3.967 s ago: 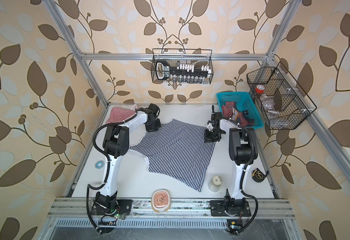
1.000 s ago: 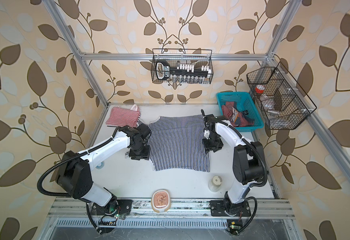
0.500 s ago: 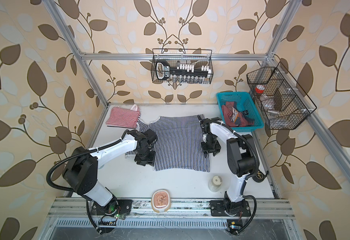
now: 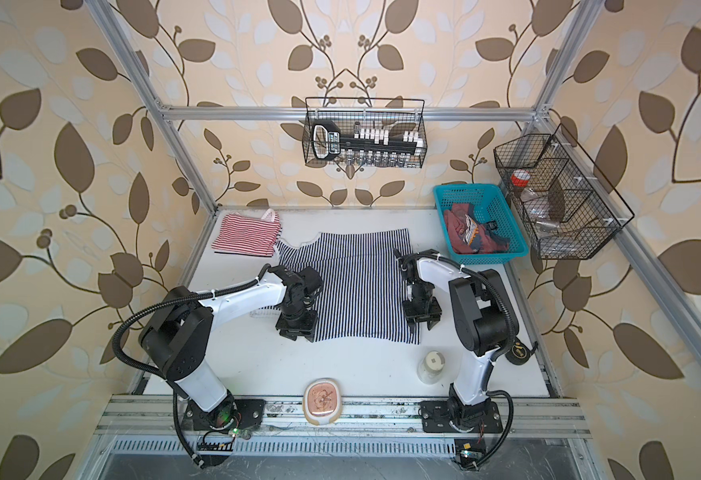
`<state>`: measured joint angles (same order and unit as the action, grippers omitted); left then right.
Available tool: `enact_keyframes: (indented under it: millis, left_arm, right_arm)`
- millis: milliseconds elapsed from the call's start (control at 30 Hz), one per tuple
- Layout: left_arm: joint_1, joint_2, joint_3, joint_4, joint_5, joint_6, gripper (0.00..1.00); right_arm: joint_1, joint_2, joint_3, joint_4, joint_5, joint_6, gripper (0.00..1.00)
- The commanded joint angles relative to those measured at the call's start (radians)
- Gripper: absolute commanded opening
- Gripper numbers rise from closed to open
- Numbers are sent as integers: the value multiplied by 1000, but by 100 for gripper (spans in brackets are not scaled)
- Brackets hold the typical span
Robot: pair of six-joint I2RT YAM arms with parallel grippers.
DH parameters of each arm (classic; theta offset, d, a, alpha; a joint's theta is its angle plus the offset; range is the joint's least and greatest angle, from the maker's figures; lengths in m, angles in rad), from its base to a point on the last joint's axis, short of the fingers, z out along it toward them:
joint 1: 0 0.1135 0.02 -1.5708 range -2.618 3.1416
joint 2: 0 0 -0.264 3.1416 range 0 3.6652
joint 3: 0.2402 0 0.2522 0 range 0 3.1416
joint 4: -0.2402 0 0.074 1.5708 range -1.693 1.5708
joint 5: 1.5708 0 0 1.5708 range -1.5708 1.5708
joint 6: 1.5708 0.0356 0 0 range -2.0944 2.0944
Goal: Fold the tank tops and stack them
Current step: 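Grasp the hem corners nearest the robot with both grippers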
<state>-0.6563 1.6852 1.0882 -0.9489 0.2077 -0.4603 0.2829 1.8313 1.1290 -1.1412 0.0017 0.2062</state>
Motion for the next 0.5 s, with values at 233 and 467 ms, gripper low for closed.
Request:
enact_keyframes:
  millis: [233, 467]
  left_arm:
    - [-31, -22, -66, 7, 16, -23, 53]
    - [-31, -18, -58, 31, -5, -74, 53]
  right_arm:
    - [32, -66, -103, 44, -40, 48, 50]
    - [49, -63, -104, 50, -58, 39, 33]
